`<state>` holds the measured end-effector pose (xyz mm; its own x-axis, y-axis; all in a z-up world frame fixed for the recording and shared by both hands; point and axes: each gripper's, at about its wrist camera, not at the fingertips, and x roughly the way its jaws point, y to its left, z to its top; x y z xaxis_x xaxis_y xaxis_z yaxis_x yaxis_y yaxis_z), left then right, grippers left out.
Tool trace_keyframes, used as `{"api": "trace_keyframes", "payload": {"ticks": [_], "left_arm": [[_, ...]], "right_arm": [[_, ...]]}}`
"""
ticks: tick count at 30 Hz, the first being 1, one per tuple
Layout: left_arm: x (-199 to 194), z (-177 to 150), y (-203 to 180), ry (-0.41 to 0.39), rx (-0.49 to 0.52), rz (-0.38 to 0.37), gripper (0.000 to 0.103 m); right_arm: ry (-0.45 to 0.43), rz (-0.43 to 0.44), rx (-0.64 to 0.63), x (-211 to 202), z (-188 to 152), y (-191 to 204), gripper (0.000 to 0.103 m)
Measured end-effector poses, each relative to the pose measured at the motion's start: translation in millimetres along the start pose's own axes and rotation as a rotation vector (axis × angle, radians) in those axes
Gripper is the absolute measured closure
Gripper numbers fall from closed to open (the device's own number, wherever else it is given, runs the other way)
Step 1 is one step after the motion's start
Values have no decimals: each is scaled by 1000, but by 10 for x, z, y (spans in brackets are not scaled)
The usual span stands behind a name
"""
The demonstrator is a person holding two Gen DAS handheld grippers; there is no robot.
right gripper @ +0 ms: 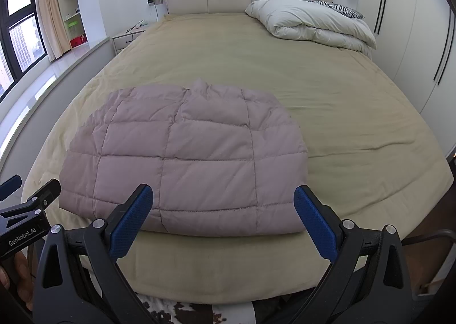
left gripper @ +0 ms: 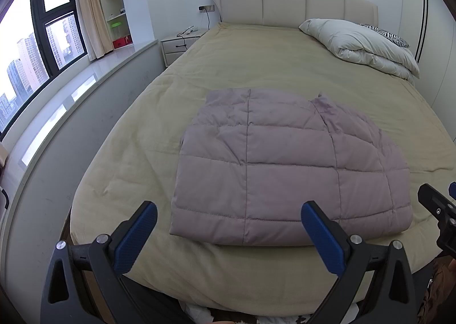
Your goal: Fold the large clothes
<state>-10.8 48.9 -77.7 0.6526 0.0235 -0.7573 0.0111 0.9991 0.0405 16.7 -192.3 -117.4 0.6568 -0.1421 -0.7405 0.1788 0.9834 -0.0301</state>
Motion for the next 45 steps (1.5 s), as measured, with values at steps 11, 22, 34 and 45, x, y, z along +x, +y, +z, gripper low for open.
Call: {"api": "trace_keyframes", "payload": {"ticks": [11,22,34,45], "left_arm": [[-3,-2,-8,1,1,0,0],[7,-4,8,3,3,-2,0],[21,-18,16,7,4,-6,0],[20,-23,17,8,4,-12,0]], "right_arm": [[3,-1,0,17,-4,-1,2],[6,-2,1,18,-16,3,2],[11,-1,1,38,-41,-10,2],[14,0,2,43,-52,-10,2]]}}
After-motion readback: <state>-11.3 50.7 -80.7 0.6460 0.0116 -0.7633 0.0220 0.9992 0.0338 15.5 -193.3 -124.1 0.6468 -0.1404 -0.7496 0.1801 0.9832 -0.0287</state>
